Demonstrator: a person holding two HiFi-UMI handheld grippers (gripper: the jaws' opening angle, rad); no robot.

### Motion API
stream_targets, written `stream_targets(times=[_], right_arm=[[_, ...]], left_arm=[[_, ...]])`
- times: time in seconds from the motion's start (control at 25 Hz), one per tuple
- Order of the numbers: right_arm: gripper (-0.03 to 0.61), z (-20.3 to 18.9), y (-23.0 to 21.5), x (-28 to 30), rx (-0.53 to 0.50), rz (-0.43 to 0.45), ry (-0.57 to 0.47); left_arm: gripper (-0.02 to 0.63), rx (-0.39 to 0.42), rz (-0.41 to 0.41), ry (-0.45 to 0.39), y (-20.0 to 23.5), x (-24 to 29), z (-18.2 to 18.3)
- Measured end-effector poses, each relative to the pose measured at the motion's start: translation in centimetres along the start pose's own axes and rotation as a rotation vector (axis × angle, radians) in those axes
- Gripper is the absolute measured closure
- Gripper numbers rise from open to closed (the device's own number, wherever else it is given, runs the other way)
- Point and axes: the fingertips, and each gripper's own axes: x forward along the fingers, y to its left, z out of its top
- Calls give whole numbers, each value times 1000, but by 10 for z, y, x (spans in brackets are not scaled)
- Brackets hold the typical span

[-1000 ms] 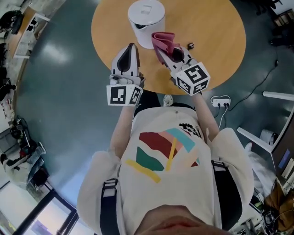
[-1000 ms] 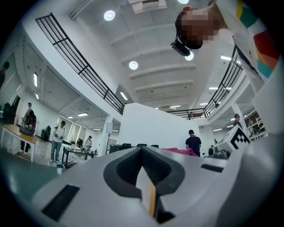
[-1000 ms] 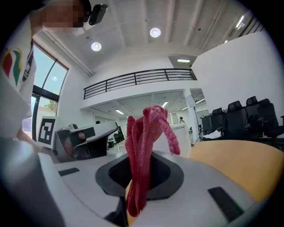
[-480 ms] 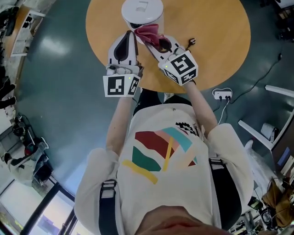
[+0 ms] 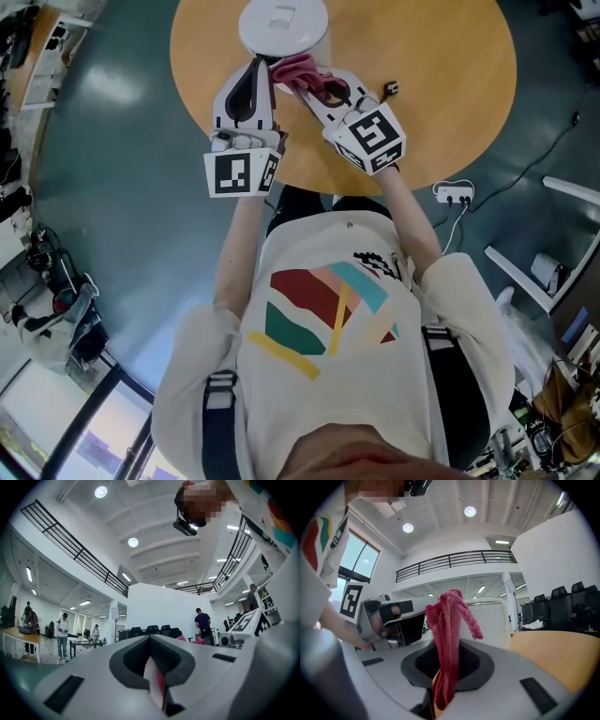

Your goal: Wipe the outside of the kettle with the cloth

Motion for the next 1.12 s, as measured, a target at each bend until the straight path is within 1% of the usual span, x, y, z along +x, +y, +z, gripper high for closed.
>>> stream_targets(times=[0.12, 0.28, 0.4, 0.52, 0.64, 0.84, 1.0, 1.12], right_arm=[[540, -3, -8, -5, 15, 9, -12], [540, -3, -17, -18, 58, 16, -39], [540, -2, -28, -26, 90, 4, -65], [540, 3, -51, -30, 106, -27, -79], [540, 7, -75, -30, 86, -29, -71], [540, 8, -97, -30, 40, -31, -62], [540, 8, -117, -23, -9, -45, -48], [540, 5, -139, -14, -22, -61, -37]], left_arm=[[578, 13, 5, 0, -1, 5, -6], [580, 61, 0, 6, -10, 7, -6], [578, 61, 3, 12, -11, 9, -5], [580, 55, 11, 13, -5, 16, -4], [580, 64, 18, 16, -4, 26, -4], [578, 78, 23, 25, -4, 31, -8], [580, 97, 10, 30, -1, 33, -14], [580, 98, 3, 33, 3, 36, -19]])
